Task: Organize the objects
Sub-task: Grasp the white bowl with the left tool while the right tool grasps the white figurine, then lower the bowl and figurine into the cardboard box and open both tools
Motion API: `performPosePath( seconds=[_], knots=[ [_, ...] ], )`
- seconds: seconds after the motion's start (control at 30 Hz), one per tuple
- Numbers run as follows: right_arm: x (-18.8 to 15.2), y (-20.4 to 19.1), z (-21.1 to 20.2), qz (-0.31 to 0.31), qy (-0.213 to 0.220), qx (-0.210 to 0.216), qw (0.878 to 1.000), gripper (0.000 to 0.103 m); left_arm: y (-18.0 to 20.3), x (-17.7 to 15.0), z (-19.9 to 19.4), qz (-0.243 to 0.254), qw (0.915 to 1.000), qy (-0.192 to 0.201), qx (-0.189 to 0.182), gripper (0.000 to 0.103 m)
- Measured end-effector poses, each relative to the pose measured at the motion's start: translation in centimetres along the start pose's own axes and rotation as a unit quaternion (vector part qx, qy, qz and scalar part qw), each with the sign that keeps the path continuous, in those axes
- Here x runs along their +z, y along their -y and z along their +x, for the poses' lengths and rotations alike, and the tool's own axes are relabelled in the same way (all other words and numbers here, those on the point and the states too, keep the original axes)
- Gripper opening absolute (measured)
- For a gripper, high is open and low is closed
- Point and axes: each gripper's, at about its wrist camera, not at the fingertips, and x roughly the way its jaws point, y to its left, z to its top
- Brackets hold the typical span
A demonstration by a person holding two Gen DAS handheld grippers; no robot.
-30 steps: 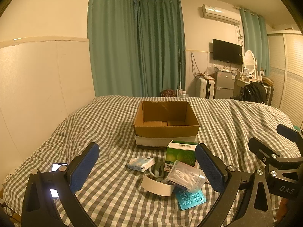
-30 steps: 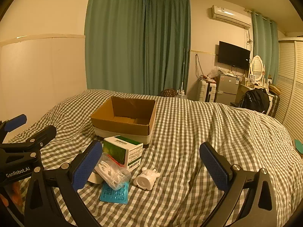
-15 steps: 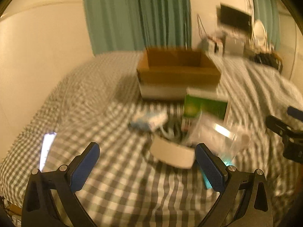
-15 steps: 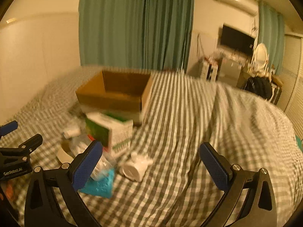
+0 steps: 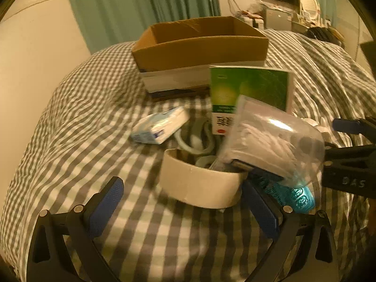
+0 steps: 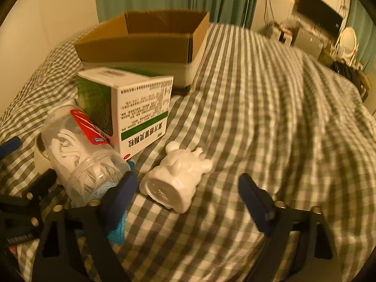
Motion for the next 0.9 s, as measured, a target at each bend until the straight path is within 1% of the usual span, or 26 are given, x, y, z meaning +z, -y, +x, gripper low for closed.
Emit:
performPosePath(
  seconds=[0.13,0.17,0.2,0.23,0.27,0.3,0.33,0.4,0.57,0.63,0.73,0.8,0.9],
  knots=[
    [0.3,-0.1,1.4,-0.002,-0.019,0.004,1.000,0.082,1.0,0.7,1.4,0.022,0.9997,-0.009,-0.005,0.103],
    [0.4,-0.1,1.7,-0.002,-0.023,0.009,1.000,0.079,1.4,0.9,2.1,0.028,0.9994,-0.017,-0.006,0.103],
    [0.3,-0.1,2.0,-0.003,-0.027,0.015,1.000,0.072,1.6,0.9,2.4,0.031,0.9992,-0.021,-0.009,0.103],
    [0.2,-0.1,2.1,-0.005,-0.031,0.022,0.999,0.068,1.7,1.0,2.8,0.034,0.9990,-0.023,-0.015,0.103],
    [0.1,0.0,2.2,-0.006,-0.033,0.029,0.999,0.062,1.7,1.0,3.0,0.034,0.9990,-0.023,-0.019,0.102],
    [-0.1,0.0,2.1,-0.009,-0.033,0.028,0.999,0.062,1.7,1.1,3.2,0.032,0.9987,-0.025,-0.032,0.093],
    [-0.1,0.0,2.0,-0.010,-0.030,0.025,0.999,0.062,1.4,1.1,3.2,0.030,0.9988,-0.025,-0.030,0.089],
    [-0.3,0.4,1.5,-0.008,-0.022,0.022,0.999,0.062,0.9,1.0,2.9,0.021,0.9987,-0.023,-0.040,0.087],
    [-0.8,1.4,-1.0,0.007,0.003,0.020,1.000,0.062,0.0,0.3,0.7,0.001,0.9982,-0.013,-0.058,0.086],
    [-0.8,1.5,-2.6,0.006,0.018,0.023,1.000,0.062,-0.8,-0.2,-1.0,-0.015,0.9973,-0.008,-0.071,0.086],
    [-0.6,1.7,-4.9,0.002,0.042,0.030,0.999,0.062,-1.9,-0.4,-3.1,-0.035,0.9961,0.004,-0.081,0.086],
    [-0.3,1.6,-7.0,-0.001,0.063,0.038,0.997,0.061,-2.7,0.0,-4.8,-0.045,0.9953,0.020,-0.083,0.086],
    [0.6,1.4,-9.9,-0.008,0.095,0.046,0.994,0.061,-4.6,1.8,-7.2,-0.071,0.9923,0.053,-0.086,0.086]
  ],
)
